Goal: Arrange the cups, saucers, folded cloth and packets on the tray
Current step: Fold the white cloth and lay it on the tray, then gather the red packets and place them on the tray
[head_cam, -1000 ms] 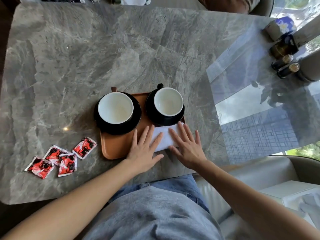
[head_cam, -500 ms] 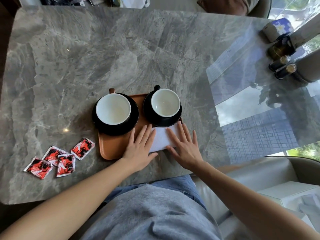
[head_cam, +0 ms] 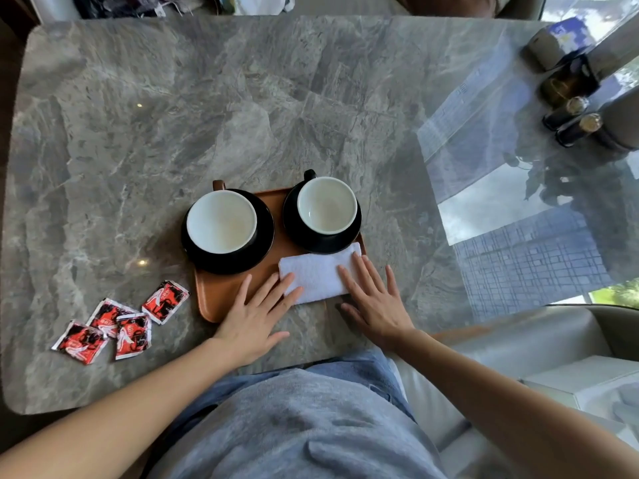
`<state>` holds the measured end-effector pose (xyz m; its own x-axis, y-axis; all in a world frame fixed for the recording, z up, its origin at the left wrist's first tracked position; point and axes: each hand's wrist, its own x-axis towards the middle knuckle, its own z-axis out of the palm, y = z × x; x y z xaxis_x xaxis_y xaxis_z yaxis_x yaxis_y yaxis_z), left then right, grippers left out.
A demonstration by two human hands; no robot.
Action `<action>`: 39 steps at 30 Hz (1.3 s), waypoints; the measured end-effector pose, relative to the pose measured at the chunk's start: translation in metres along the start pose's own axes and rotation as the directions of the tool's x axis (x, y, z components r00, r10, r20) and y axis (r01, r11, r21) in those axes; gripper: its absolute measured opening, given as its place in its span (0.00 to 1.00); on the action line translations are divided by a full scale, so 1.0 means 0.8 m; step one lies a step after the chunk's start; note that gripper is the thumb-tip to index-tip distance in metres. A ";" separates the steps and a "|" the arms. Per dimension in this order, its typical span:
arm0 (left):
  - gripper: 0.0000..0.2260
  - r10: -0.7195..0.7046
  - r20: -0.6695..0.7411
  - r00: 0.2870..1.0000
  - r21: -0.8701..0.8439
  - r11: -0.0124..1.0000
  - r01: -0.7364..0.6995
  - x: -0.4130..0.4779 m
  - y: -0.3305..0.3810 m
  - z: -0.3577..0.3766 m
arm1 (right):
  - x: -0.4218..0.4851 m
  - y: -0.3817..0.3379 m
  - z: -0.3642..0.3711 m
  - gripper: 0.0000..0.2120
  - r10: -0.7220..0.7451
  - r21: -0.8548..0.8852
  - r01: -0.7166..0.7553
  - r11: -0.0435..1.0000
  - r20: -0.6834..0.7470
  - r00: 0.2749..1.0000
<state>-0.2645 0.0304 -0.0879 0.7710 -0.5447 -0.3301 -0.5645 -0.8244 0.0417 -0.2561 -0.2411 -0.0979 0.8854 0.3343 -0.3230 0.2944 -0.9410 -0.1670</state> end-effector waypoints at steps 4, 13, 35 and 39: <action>0.37 0.016 0.015 1.000 -0.044 0.999 -0.016 0.002 -0.007 0.008 | 0.003 -0.001 -0.003 0.30 0.001 0.000 -0.001 1.000 0.002 1.000; 0.39 0.024 0.009 1.000 -0.129 0.991 -0.022 -0.001 -0.002 0.003 | -0.002 -0.003 -0.017 0.30 -0.006 0.111 0.006 0.994 -0.003 1.000; 0.36 -0.662 -0.167 0.731 -0.497 0.696 0.518 -0.100 -0.052 0.001 | 0.080 -0.203 -0.077 0.29 -0.545 0.063 0.548 0.834 -0.058 0.836; 0.39 -0.771 -0.109 0.628 -0.535 0.578 0.616 -0.135 -0.071 0.026 | 0.101 -0.248 -0.066 0.30 -0.615 0.099 0.612 0.785 0.004 0.789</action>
<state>-0.3218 0.1390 -0.0742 0.9512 0.2767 -0.1367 0.3070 -0.8943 0.3254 -0.2242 -0.0301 -0.0419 0.5158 0.8425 -0.1555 0.7369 -0.5288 -0.4212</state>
